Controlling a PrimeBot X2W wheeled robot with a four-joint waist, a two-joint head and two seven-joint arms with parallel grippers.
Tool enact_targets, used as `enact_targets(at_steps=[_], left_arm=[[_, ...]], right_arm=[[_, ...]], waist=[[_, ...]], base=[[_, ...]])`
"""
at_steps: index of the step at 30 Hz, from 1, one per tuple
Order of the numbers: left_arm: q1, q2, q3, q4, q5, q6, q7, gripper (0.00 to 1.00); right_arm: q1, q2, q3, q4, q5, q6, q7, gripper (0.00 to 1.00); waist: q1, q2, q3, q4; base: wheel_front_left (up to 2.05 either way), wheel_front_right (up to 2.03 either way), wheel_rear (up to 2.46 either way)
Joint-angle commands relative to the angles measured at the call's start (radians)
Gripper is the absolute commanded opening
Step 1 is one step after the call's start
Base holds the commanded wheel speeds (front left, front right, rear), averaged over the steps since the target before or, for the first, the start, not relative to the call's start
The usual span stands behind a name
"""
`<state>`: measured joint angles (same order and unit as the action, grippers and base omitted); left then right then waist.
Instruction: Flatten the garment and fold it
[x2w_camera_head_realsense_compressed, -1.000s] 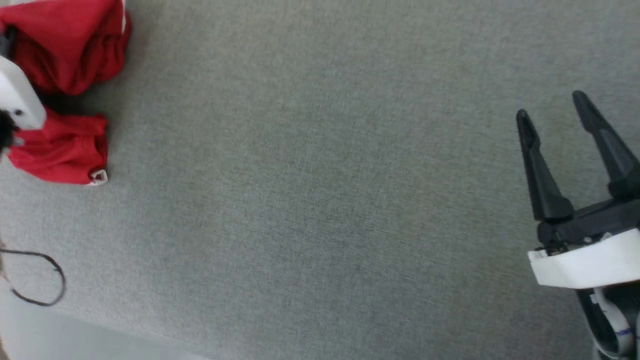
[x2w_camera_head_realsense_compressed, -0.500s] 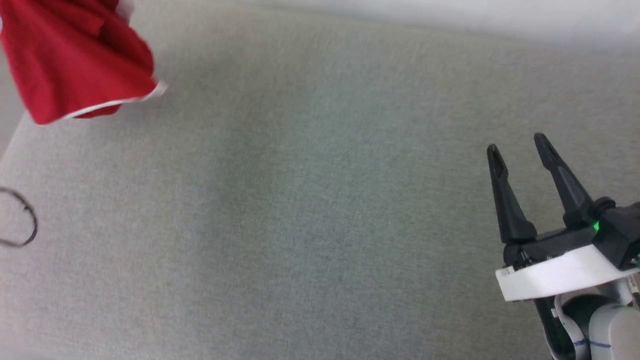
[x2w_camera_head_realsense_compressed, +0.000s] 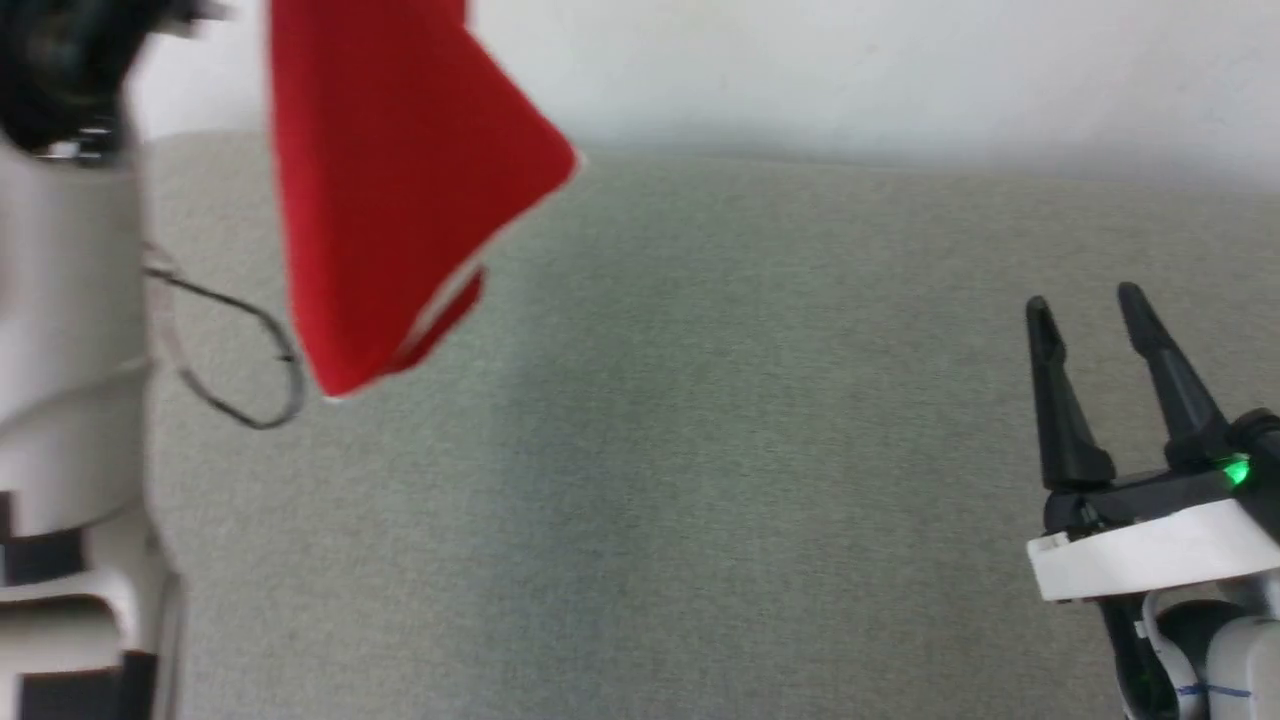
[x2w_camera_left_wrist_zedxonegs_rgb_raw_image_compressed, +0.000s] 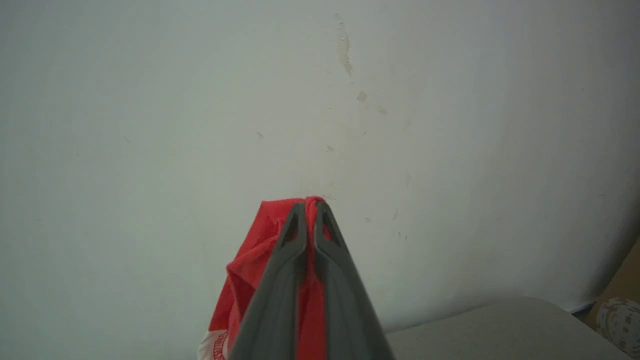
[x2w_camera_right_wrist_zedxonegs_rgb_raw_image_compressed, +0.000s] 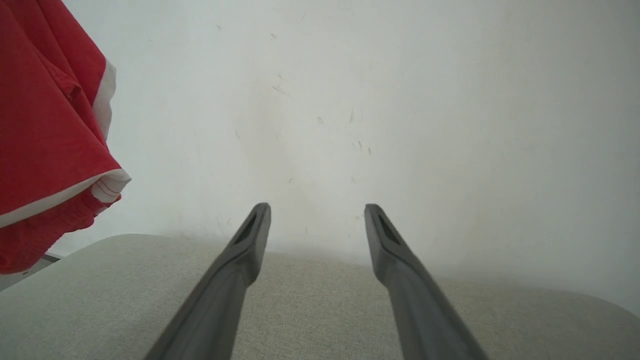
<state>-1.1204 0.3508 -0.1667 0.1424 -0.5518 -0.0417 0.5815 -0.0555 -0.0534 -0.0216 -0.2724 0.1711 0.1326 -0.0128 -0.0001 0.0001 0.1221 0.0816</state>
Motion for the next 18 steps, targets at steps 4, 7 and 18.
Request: enact_targets(at_steps=[4,7,18], left_arm=[[-0.004,-0.085,-0.058,-0.038,-0.021,0.020,0.022,0.00],[0.026,-0.145,-0.109,-0.064,-0.035,0.030,0.048,0.00],[0.286,-0.266,-0.275,-0.031,-0.034,0.081,-0.002,0.00]], right_arm=[[0.009,0.003,-0.026,0.006,0.016,-0.002,-0.013,1.00],[0.011,0.003,-0.039,0.008,0.022,-0.002,-0.017,1.00],[-0.010,0.003,-0.054,0.009,0.042,-0.002,-0.034,1.00]], waist=[[0.0001,-0.0001,-0.035,-0.065],[0.0001,-0.0001,-0.035,-0.092],[0.0001,-0.0001,0.014,-0.168]], base=[[0.00,0.00,0.00],[0.00,0.00,0.00],[0.00,0.00,0.00]])
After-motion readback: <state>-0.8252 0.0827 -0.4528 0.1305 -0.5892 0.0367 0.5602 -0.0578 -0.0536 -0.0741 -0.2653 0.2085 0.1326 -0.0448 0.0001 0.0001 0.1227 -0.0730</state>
